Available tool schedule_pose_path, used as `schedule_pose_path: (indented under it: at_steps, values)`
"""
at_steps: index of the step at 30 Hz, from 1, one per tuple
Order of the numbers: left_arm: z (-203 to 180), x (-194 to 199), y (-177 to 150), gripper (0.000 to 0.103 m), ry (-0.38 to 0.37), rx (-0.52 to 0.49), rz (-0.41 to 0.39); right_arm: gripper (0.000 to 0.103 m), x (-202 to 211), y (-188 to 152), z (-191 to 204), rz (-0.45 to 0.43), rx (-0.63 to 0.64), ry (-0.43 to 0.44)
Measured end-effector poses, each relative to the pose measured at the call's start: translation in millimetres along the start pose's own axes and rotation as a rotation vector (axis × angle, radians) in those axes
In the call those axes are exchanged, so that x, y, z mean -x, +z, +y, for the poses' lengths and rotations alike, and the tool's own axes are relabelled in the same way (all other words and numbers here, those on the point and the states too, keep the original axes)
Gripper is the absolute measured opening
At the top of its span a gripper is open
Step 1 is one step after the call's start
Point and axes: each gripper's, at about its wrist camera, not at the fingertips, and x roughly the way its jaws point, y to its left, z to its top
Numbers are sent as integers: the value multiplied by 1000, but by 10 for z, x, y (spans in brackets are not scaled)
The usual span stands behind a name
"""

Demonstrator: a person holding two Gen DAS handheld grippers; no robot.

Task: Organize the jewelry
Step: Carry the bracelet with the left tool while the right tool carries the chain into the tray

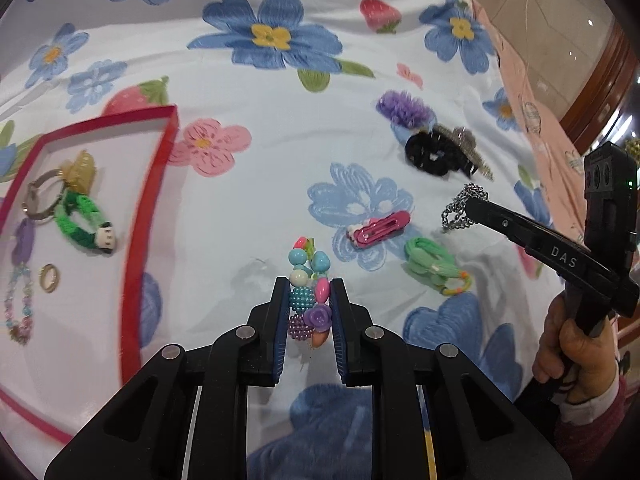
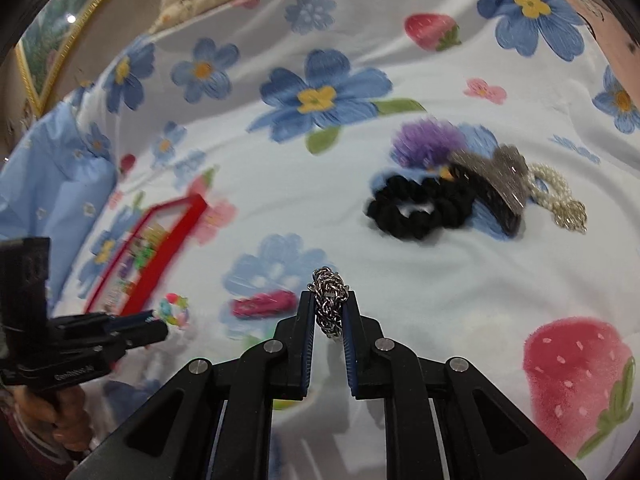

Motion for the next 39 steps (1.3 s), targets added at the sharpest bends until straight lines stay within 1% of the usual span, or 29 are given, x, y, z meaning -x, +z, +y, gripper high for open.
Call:
schedule_pose_path:
  at_steps: [6, 13, 25, 39]
  values:
    - [161, 367, -28, 17, 5, 45, -69, 13, 138, 83, 302, -31, 12, 96]
    - [414, 710, -84, 17, 26, 90, -125, 13, 140, 92, 722, -19, 68, 181]
    - [1006, 1050, -339, 17, 92, 210, -162, 13, -26, 47, 1419, 31, 167, 291]
    - [1547, 1234, -566, 17, 147, 315, -176, 13, -357, -31, 2139, 110, 267, 401]
